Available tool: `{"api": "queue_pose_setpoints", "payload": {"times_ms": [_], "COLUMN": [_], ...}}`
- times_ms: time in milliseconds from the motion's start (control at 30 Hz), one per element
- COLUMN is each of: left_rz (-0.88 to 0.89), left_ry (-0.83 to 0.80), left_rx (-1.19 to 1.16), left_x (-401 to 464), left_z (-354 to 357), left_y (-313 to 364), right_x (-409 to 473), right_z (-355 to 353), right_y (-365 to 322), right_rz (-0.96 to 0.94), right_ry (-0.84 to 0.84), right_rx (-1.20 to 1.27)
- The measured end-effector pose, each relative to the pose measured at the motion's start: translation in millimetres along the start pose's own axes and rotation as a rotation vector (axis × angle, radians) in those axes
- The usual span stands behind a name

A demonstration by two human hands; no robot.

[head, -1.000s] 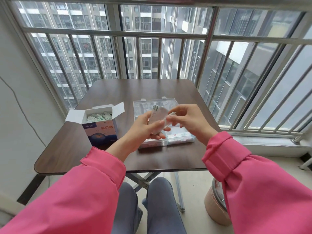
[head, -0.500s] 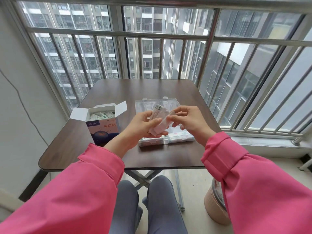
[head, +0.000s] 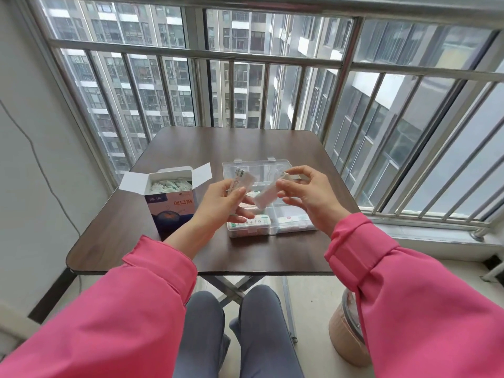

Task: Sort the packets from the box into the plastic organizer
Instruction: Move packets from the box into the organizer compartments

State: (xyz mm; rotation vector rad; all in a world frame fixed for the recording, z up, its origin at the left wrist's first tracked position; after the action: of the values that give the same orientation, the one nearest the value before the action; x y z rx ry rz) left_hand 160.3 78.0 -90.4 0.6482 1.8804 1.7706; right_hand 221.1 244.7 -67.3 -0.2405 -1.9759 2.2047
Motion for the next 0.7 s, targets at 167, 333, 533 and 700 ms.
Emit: {"api": "queue_pose_setpoints", "payload": {"times_ms": [167,333,533,700], "left_rz": [-0.016,-0.04,-0.036,-0.088], "left_ry": [0.18,0.247,0.33,0.349], "left_rx": [0.197,0.29,0.333,0.42], "left_x": [12.5,24.8,40.1,45.5], "left_z": [-10.0,-16.9,-15.5,-23.2], "left_y": [-11.6,-18.0,-26.1,-29.6], "right_x": [11.9,34.0,63.5,80.0], "right_z": [4.6,7.3,7.7,18.2], "right_y": [6.4,5.7,15.8,24.5], "right_rz": [0.011,0.008,0.013,0.045], "right_ry": [-0.063,-0.05,-0.039,-0.077], "right_rx": [0.107,-0.033,-0.467,-0.625]}}
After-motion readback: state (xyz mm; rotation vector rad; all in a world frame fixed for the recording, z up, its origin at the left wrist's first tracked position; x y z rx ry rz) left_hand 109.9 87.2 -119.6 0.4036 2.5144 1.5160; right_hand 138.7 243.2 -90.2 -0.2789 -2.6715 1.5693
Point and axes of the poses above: each hand's wrist, its own x-axis towards the middle knuckle, its own z-axis out of the palm, y = z × x, the point moved 1 cm from there along x, towards the middle knuckle, and after that the axes turned 10 degrees about -y, right-handed, at the moved point
